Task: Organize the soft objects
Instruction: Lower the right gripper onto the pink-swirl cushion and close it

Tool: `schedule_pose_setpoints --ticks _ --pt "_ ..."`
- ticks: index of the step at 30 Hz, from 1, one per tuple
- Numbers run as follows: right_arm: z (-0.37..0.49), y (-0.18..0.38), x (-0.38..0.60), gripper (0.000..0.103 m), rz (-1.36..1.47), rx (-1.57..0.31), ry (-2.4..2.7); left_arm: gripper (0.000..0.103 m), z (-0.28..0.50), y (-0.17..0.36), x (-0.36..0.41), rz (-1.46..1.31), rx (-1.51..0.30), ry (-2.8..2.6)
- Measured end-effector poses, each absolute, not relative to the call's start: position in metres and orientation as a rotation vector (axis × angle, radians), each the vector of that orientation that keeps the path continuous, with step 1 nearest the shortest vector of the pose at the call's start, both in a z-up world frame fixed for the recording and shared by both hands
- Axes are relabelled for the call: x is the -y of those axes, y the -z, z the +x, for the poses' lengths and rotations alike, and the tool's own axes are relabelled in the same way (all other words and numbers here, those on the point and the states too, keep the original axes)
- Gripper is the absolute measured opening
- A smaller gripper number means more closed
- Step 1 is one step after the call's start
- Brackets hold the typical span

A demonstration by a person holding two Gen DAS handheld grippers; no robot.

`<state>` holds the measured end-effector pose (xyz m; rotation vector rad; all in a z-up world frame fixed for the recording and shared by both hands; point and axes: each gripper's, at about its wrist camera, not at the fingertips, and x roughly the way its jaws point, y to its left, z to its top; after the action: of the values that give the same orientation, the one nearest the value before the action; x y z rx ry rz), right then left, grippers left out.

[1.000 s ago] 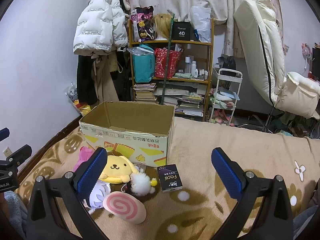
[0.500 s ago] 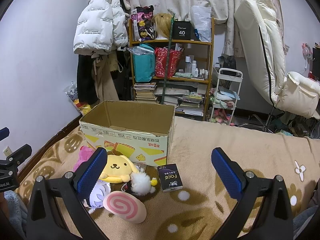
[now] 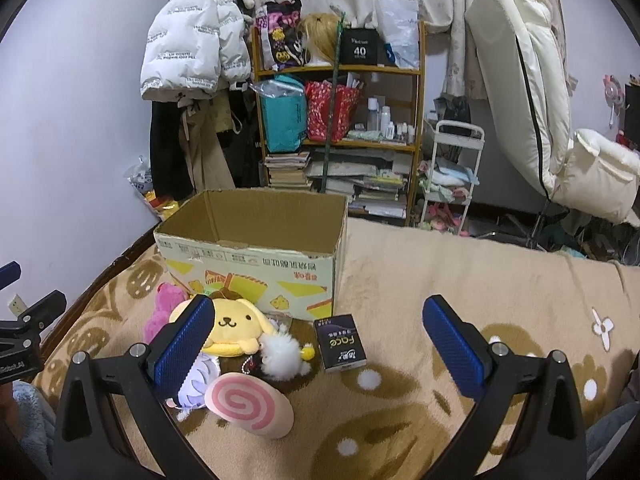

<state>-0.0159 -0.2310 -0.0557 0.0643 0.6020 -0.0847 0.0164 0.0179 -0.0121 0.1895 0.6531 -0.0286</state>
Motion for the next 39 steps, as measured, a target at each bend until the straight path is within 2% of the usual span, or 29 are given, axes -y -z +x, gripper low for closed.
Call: schedule_pose_setpoints --ticks 16,25,39 --pt "0.023 0.092 0.221 0.103 0.037 -0.882 0.004 0.102 0.071 0.078 0.001 0.207 -0.869 -0.002" --pt "0.035 0.12 0.208 0.103 -0.041 -0.994 -0.056 0.102 0.071 0.093 0.016 0.199 -0.919 0.095" --pt "0.045 0.148 0.205 0.103 -0.004 -1.137 -0.122 0.102 0.078 0.122 0.027 0.221 -1.065 0.187"
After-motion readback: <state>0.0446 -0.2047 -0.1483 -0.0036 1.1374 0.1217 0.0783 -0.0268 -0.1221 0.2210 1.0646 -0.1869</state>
